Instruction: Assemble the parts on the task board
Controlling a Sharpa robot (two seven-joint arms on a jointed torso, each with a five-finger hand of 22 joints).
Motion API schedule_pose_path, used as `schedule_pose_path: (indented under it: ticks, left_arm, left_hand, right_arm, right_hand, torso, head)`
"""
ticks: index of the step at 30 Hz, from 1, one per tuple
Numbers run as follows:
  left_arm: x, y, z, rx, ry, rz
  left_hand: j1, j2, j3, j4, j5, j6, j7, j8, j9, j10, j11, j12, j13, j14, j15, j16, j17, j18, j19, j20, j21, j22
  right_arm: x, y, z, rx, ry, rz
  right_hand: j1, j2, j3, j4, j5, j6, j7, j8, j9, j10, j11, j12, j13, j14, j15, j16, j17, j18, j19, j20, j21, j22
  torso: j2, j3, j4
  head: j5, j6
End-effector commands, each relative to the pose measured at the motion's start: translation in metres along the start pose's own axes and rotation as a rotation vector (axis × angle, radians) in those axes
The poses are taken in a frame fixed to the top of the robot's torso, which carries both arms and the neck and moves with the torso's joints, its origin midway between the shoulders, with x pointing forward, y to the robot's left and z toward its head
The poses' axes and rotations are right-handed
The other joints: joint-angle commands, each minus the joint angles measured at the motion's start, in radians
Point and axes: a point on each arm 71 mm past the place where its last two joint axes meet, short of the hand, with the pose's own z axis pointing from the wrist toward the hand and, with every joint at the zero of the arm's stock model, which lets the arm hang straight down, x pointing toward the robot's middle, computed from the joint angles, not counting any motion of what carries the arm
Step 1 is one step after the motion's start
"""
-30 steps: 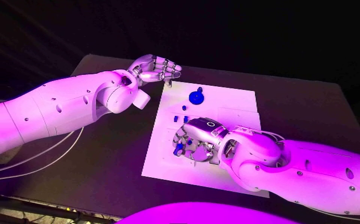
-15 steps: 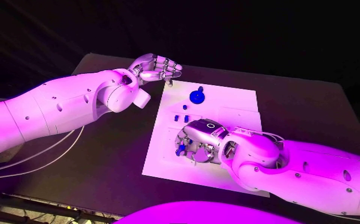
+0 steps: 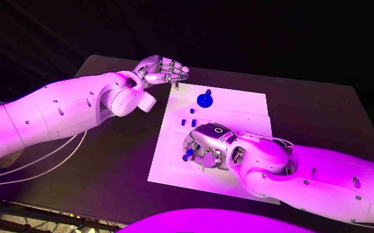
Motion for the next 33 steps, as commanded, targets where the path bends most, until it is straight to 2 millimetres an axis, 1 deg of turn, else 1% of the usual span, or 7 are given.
schedule_pose_path:
  ticks: [1, 10, 14, 19, 27, 29, 33]
  left_arm:
    - [0.0019, -0.0014, 0.0001, 0.007, 0.015, -0.005]
    - [0.002, -0.0013, 0.0, 0.006, 0.017, -0.005]
    - [0.002, -0.0014, 0.0, 0.005, 0.017, -0.005]
    - [0.0019, -0.0014, 0.0, 0.005, 0.016, -0.004]
    - [0.0018, -0.0012, -0.0001, 0.003, 0.018, -0.005]
    - [0.0019, -0.001, -0.0002, 0.001, 0.02, -0.005]
    - [0.002, -0.0008, -0.0003, -0.002, 0.023, -0.006]
  left_hand:
    - [0.0, 0.01, -0.007, 0.0, 0.002, -0.011, 0.031, 0.0, 0.001, -0.009, 0.003, 0.009, 0.002, -0.009, -0.001, 0.007, -0.002, 0.014, -0.002, 0.004, -0.006, -0.002]
    - [0.0, 0.01, -0.007, 0.0, 0.002, -0.011, 0.031, 0.0, 0.001, -0.009, 0.003, 0.009, 0.002, -0.009, -0.001, 0.007, -0.002, 0.014, -0.002, 0.004, -0.006, -0.002]
    - [0.0, 0.01, -0.007, 0.0, 0.002, -0.011, 0.031, 0.0, 0.001, -0.009, 0.003, 0.009, 0.002, -0.009, -0.001, 0.007, -0.002, 0.014, -0.002, 0.004, -0.006, -0.002]
    - [0.0, 0.01, -0.007, 0.0, 0.002, -0.011, 0.031, 0.0, 0.001, -0.009, 0.003, 0.009, 0.002, -0.009, -0.001, 0.007, -0.002, 0.014, -0.002, 0.004, -0.006, -0.002]
    - [0.0, 0.01, -0.007, 0.0, 0.002, -0.011, 0.031, 0.0, 0.001, -0.009, 0.003, 0.009, 0.002, -0.009, -0.001, 0.007, -0.002, 0.014, -0.002, 0.004, -0.006, -0.002]
    - [0.0, 0.01, -0.008, 0.0, 0.002, -0.012, 0.032, 0.001, 0.001, -0.011, 0.003, 0.011, 0.002, -0.009, -0.001, 0.008, -0.002, 0.014, -0.002, 0.004, -0.006, -0.002]
    - [0.0, 0.01, -0.008, 0.0, 0.002, -0.012, 0.032, 0.001, 0.001, -0.011, 0.003, 0.011, 0.002, -0.009, -0.001, 0.008, -0.002, 0.014, -0.002, 0.004, -0.006, -0.002]
  right_arm:
    - [0.001, -0.0009, 0.0, 0.01, -0.003, -0.027]
    - [0.0042, 0.0012, 0.0018, 0.002, 0.018, -0.035]
    - [0.0065, 0.0029, 0.0027, -0.009, 0.027, -0.033]
    - [0.0087, 0.0038, 0.0031, -0.017, 0.038, -0.03]
    - [0.0083, 0.0022, 0.0023, -0.011, 0.025, -0.025]
    - [0.0073, 0.0013, 0.0019, -0.007, 0.01, -0.021]
    - [0.0055, 0.0002, 0.0012, -0.003, -0.016, -0.014]
  right_hand:
    - [-0.013, 0.001, 0.009, -0.001, 0.007, 0.005, -0.001, 0.003, 0.004, 0.004, 0.0, -0.007, 0.001, 0.021, -0.005, 0.006, 0.001, -0.019, 0.008, -0.003, 0.001, 0.173]
    - [-0.03, -0.012, 0.013, -0.004, 0.007, 0.002, 0.001, 0.002, 0.005, 0.005, 0.002, -0.012, 0.002, 0.02, -0.003, 0.006, 0.0, -0.018, 0.006, -0.002, -0.004, 0.172]
    - [-0.059, -0.04, 0.016, -0.005, 0.007, -0.013, 0.009, -0.007, 0.002, -0.005, 0.008, -0.024, 0.003, 0.02, 0.002, 0.006, -0.001, -0.016, 0.002, 0.002, -0.014, 0.17]
    - [-0.1, -0.078, 0.002, -0.003, 0.041, -0.033, 0.015, -0.02, -0.003, -0.023, 0.016, -0.035, 0.006, 0.018, 0.008, 0.007, -0.004, -0.014, -0.003, 0.008, -0.027, 0.167]
    - [-0.114, -0.092, -0.009, -0.003, 0.04, -0.053, 0.015, -0.033, -0.009, -0.044, 0.02, -0.042, 0.008, 0.017, 0.011, 0.008, -0.004, -0.013, -0.005, 0.011, -0.034, 0.166]
    - [-0.119, -0.099, -0.029, -0.007, 0.038, -0.092, 0.018, -0.058, -0.019, -0.095, 0.024, -0.047, 0.006, 0.011, 0.016, -0.002, -0.022, -0.007, -0.015, 0.015, -0.062, 0.157]
    - [-0.111, -0.093, -0.075, -0.013, 0.038, -0.115, 0.022, -0.074, -0.024, -0.153, 0.03, -0.032, 0.008, 0.004, 0.02, -0.016, -0.046, -0.001, -0.028, 0.019, -0.099, 0.146]
  torso:
    - [0.0, 0.0, 0.0]
    - [0.0, 0.0007, 0.0]
    - [0.0, 0.0008, -0.0005]
    - [0.0, 0.0007, -0.0007]
    - [0.0, 0.0012, -0.0008]
    - [-0.001, 0.0009, -0.0009]
    - [0.0, 0.0013, -0.0008]
  head:
    - [0.001, 0.0]
    - [0.002, -0.002]
    - [0.002, -0.002]
    - [0.0, -0.001]
    - [-0.001, -0.001]
    - [-0.002, 0.0]
    - [-0.003, 0.001]
